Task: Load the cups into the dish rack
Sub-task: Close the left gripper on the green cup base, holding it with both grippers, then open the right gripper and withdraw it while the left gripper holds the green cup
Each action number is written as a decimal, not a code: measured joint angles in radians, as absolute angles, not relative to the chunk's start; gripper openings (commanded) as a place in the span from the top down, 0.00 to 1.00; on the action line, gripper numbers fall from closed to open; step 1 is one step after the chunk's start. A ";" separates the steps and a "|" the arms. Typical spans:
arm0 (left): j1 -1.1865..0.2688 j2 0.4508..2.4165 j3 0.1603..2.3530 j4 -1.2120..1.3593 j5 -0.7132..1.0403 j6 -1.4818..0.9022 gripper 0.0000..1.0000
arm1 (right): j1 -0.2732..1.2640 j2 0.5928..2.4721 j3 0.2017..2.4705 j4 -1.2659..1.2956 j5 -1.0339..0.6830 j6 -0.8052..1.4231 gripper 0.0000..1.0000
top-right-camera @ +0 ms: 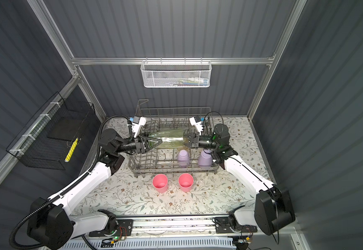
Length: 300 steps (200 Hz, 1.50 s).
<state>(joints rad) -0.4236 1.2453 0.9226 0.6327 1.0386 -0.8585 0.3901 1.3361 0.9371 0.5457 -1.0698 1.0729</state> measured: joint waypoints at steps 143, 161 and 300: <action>-0.425 1.219 0.986 0.381 0.969 -0.725 0.44 | 0.241 1.193 0.848 0.537 -1.078 1.062 0.60; -0.425 1.214 1.063 0.221 0.916 -0.627 0.44 | 0.184 1.128 0.833 0.422 -1.065 1.007 0.60; -0.425 1.618 1.729 -0.725 0.216 -0.187 0.47 | 0.142 0.863 1.001 -0.572 -0.540 0.348 0.57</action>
